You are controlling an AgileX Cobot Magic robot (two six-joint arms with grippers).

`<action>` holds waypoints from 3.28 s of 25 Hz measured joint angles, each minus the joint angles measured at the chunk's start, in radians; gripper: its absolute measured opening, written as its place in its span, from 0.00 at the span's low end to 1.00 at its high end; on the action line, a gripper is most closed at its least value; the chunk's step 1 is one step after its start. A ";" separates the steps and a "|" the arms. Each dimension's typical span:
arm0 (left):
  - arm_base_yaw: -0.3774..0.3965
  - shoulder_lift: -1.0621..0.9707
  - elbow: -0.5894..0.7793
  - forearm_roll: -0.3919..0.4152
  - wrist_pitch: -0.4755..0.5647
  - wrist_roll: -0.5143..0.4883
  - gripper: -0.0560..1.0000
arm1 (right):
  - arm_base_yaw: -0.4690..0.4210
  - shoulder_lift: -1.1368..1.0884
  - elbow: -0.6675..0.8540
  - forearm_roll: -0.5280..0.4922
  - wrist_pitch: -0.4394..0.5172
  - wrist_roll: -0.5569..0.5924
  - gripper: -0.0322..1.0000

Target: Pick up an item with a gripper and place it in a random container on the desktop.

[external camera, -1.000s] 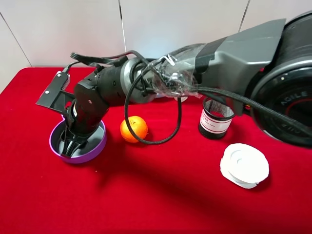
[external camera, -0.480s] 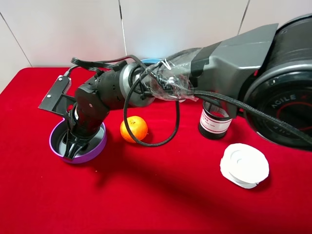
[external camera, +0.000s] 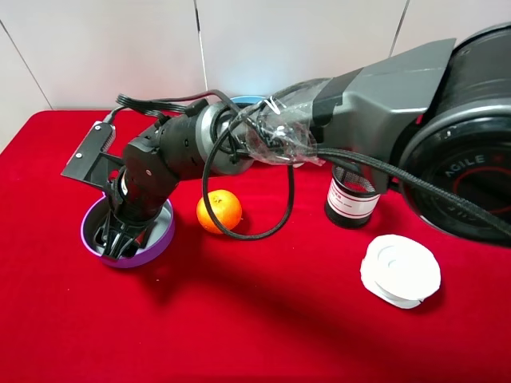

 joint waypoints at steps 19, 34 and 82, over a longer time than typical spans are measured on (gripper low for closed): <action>0.000 0.000 0.000 0.000 0.000 0.000 0.99 | 0.000 0.000 0.000 0.000 -0.001 0.000 0.70; 0.000 0.000 0.000 0.000 0.000 0.000 0.99 | 0.000 -0.067 0.000 0.008 0.116 0.032 0.70; 0.000 0.000 0.000 0.000 0.000 0.000 0.99 | 0.000 -0.867 0.674 -0.053 0.533 0.166 0.70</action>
